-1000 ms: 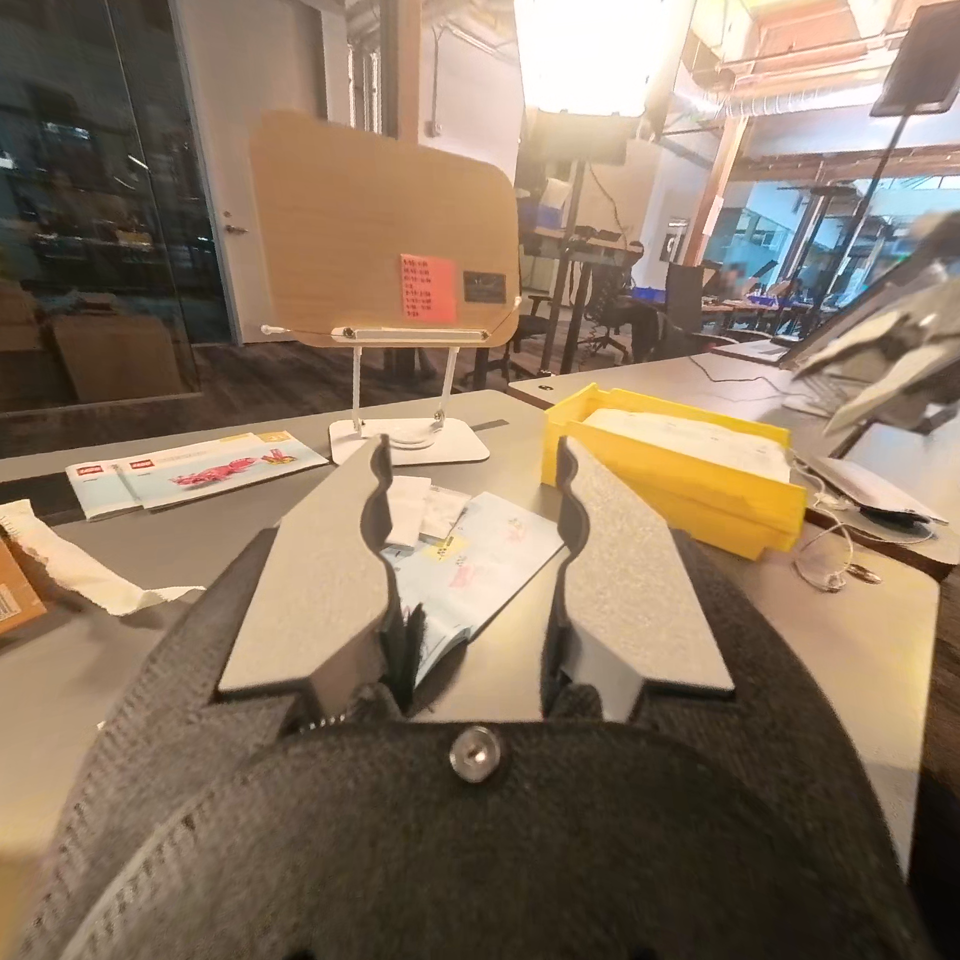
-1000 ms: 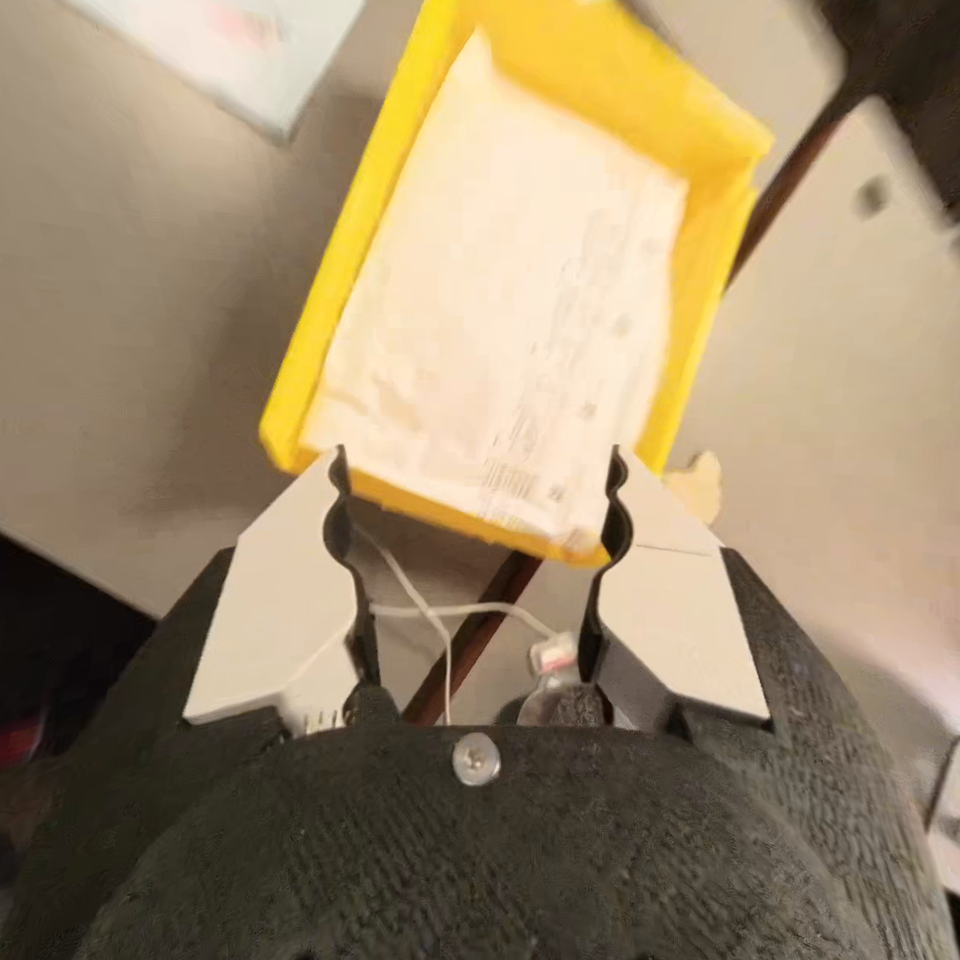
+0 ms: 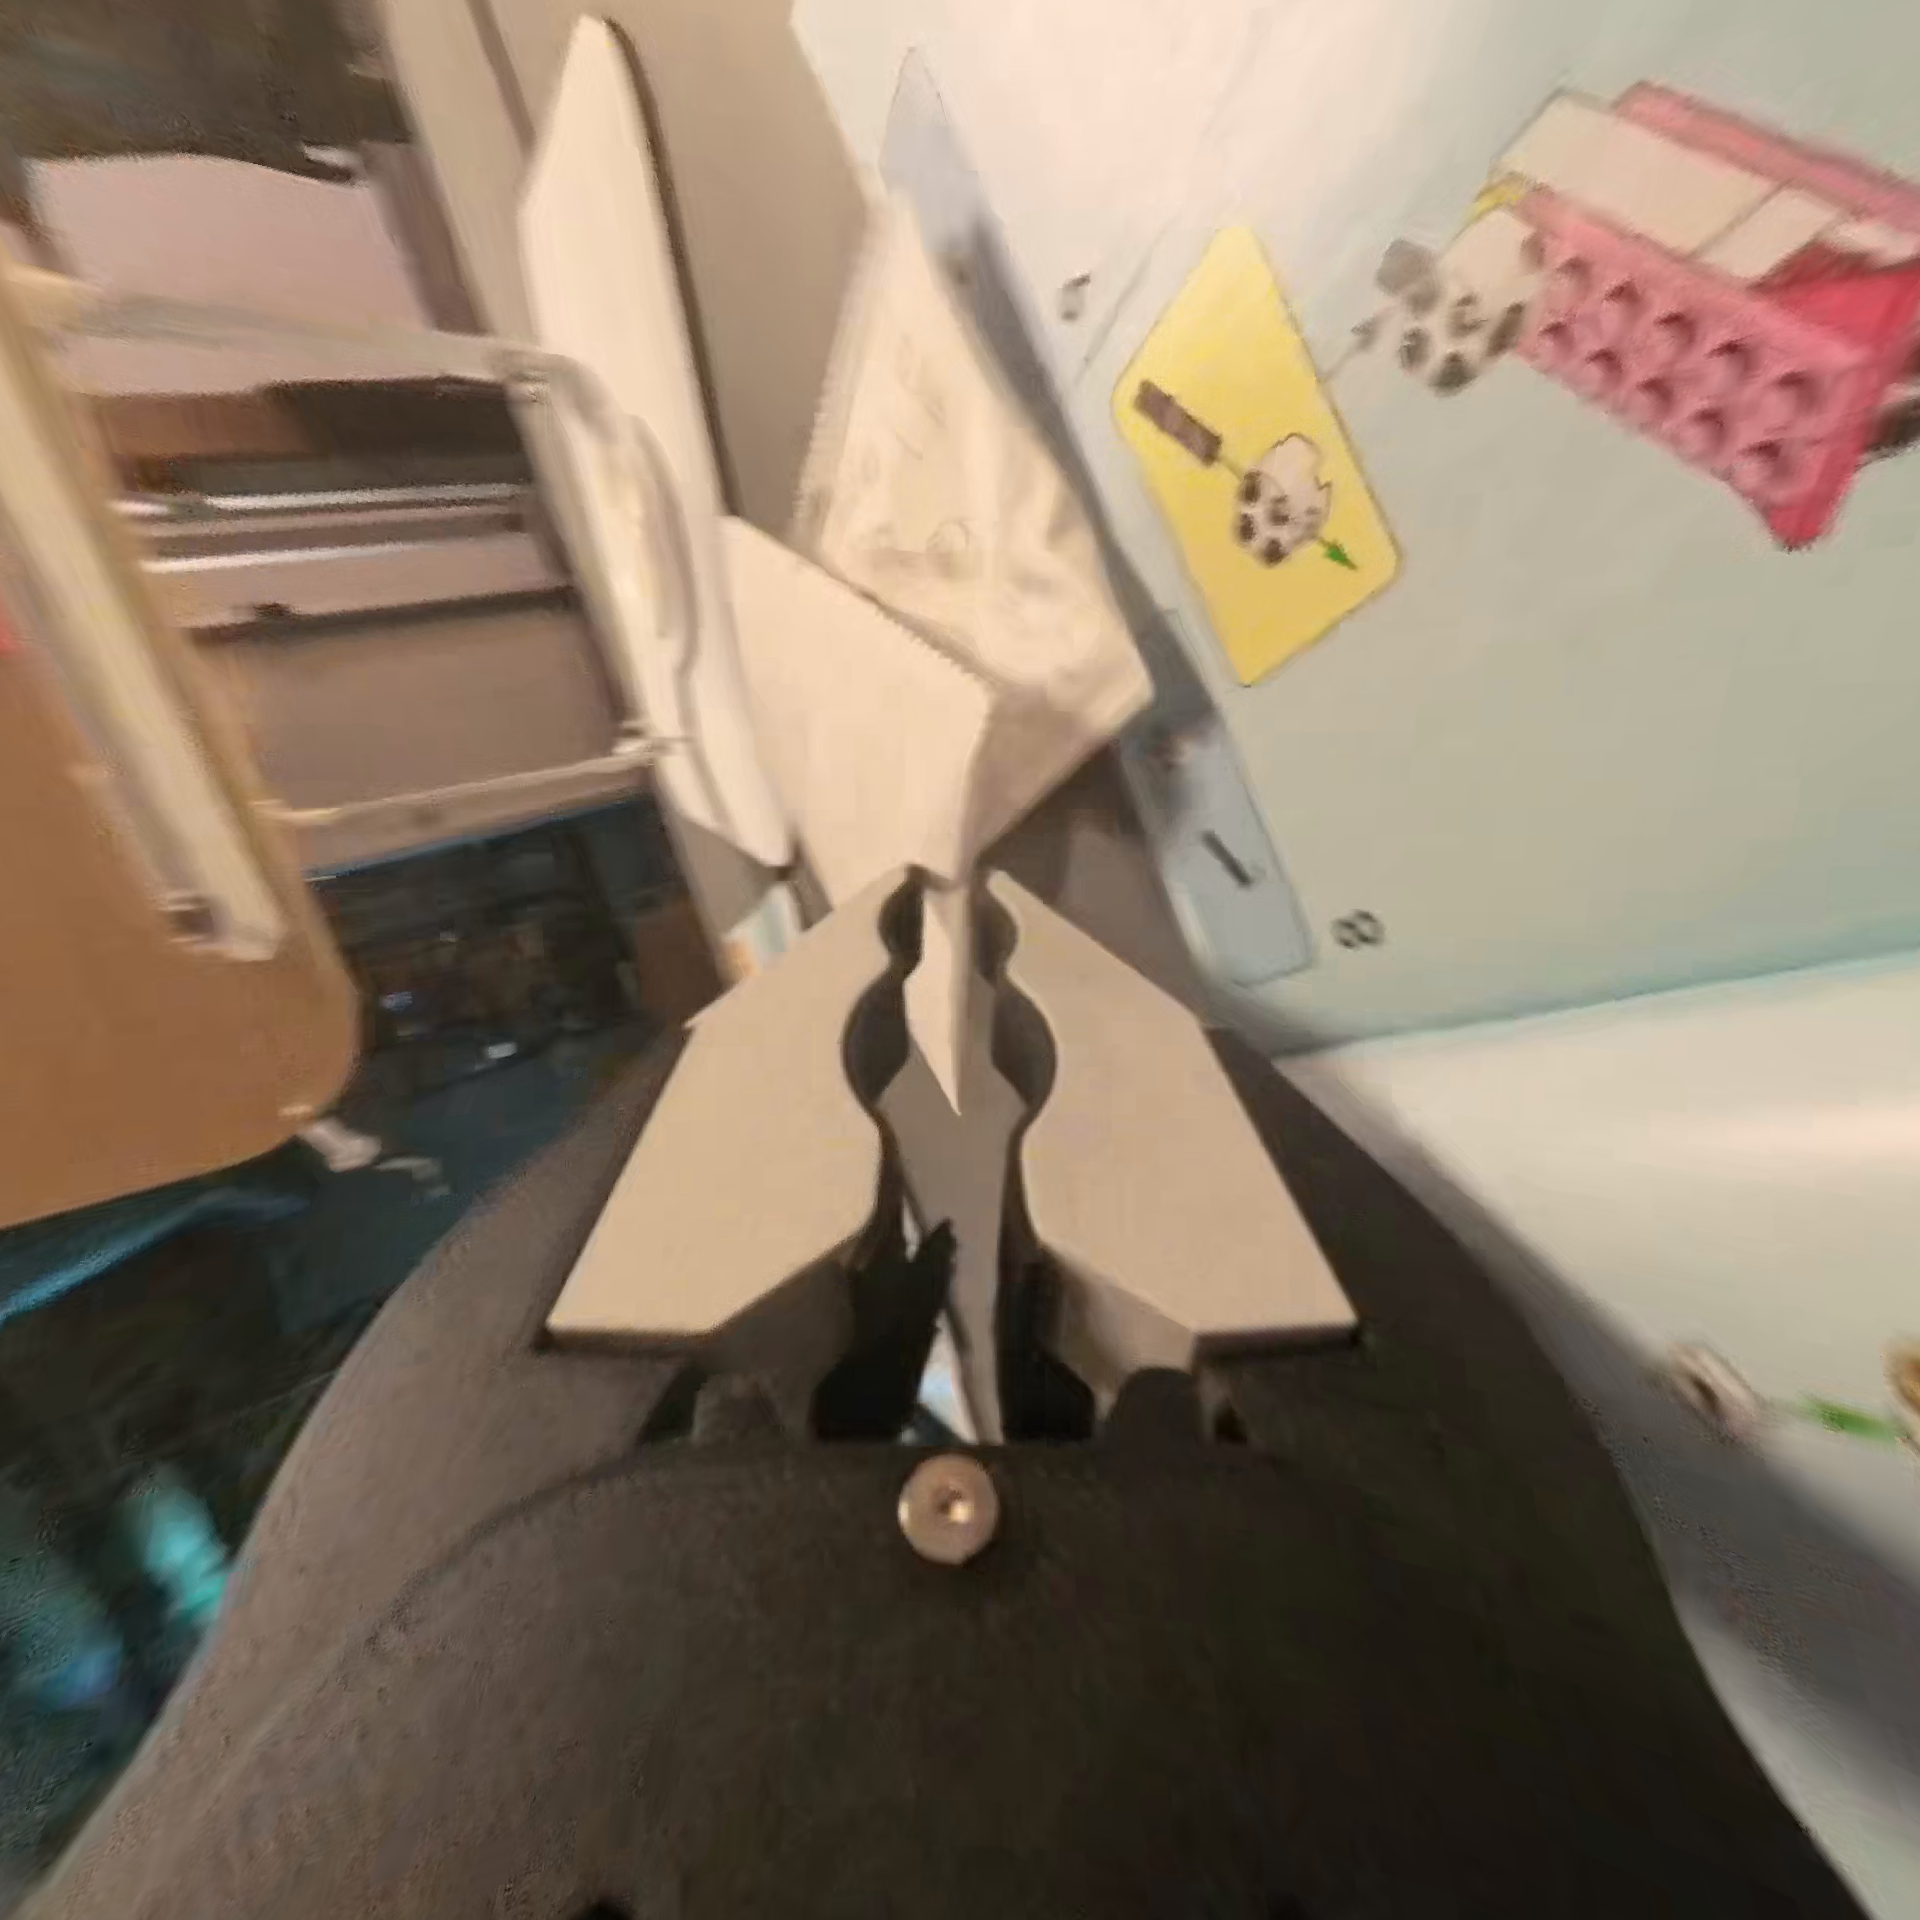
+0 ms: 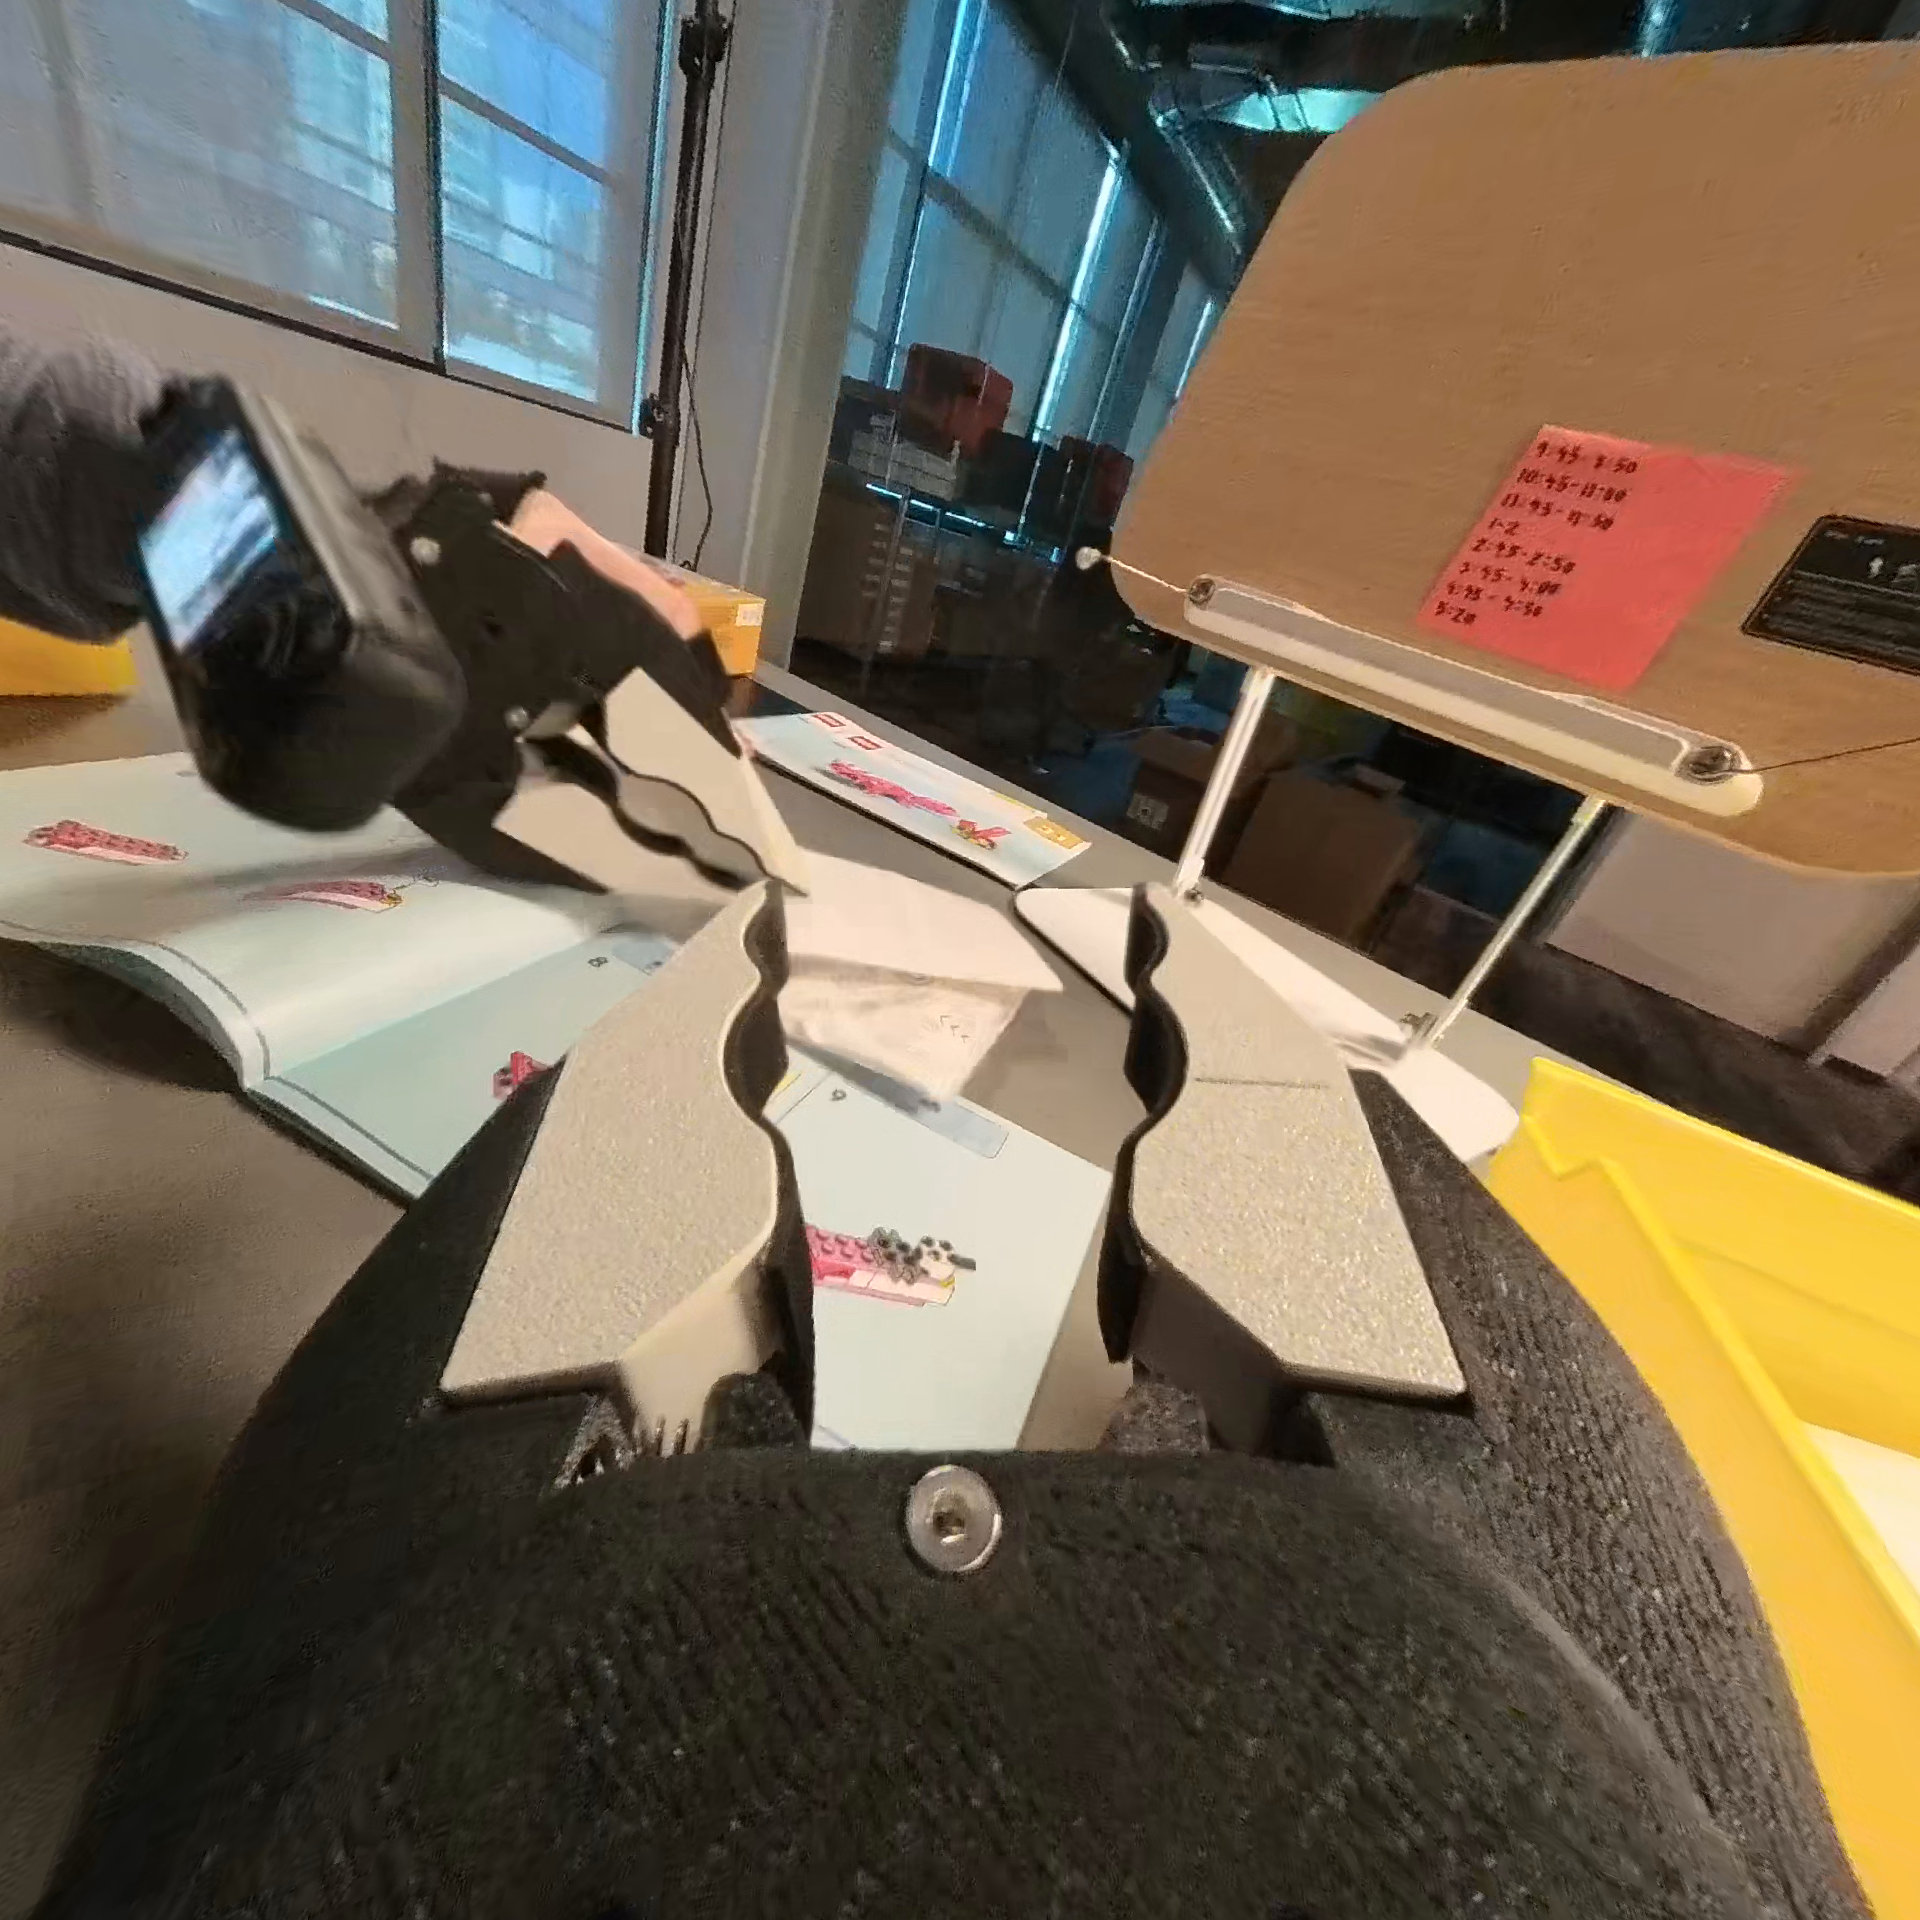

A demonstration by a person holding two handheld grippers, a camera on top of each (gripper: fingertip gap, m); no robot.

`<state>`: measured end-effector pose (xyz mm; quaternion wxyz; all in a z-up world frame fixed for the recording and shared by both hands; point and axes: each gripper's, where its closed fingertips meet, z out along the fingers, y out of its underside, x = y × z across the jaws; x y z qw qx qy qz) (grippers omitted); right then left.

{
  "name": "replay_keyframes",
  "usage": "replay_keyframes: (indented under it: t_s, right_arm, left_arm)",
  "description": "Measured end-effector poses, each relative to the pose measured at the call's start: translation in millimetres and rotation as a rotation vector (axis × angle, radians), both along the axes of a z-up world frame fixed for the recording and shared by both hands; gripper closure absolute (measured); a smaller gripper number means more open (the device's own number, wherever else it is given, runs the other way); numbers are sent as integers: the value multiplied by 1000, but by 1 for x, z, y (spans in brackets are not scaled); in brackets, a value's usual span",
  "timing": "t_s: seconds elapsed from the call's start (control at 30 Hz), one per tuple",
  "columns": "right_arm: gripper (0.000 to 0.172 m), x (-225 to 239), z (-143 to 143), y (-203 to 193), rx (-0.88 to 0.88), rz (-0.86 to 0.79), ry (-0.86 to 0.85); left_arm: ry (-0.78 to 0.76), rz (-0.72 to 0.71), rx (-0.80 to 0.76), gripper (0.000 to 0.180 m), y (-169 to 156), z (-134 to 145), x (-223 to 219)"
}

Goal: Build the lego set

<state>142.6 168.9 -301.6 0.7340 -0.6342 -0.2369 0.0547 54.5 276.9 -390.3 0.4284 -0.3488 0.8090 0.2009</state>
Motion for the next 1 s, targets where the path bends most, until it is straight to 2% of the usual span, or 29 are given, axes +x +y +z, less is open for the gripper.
replay_keyframes:
  t_s: [0.07,0.13,0.2,0.27,0.37,0.4,0.47,0.57,0.67,0.73,0.83,0.93,0.97,1.0]
  right_arm:
    - [114,0,2,-3,18,10,3]
    - [116,-2,1,-5,20,15,-14]
    - [116,-7,-2,-5,16,28,-47]
    - [118,-11,-5,-8,13,48,-83]
    - [131,-11,-1,-18,-14,133,-3]
    - [131,-11,9,-21,-25,156,56]
    - [131,-26,52,-30,34,222,132]
    - [135,-95,126,-54,103,473,90]
    - [134,-177,166,-69,49,732,-96]
    - [141,-226,166,-77,-34,885,-240]
    - [152,-284,149,-89,-124,1049,-434]
    - [158,-329,138,-110,-147,1184,-516]
    - [169,-341,135,-115,-137,1206,-541]
    - [172,-352,134,-118,-113,1212,-560]
  left_arm:
    - [-60,-12,162,180,8,15,7]
    - [-137,71,100,180,10,27,5]
    - [-297,188,-53,180,10,51,-3]
    - [-491,269,-280,180,0,82,-14]
    - [-693,244,-688,180,-44,133,-34]
    - [-727,225,-793,180,-61,150,-45]
    - [-748,175,-925,180,-95,177,-71]
    - [-756,161,-983,180,-133,202,-113]
    - [-715,213,-991,180,-163,205,-154]
    - [-679,260,-972,180,-181,202,-181]
    - [-681,320,-942,180,-203,203,-220]
    - [-724,372,-918,180,-218,209,-256]
    - [-729,391,-910,180,-223,209,-266]
    - [-734,418,-894,180,-225,209,-277]
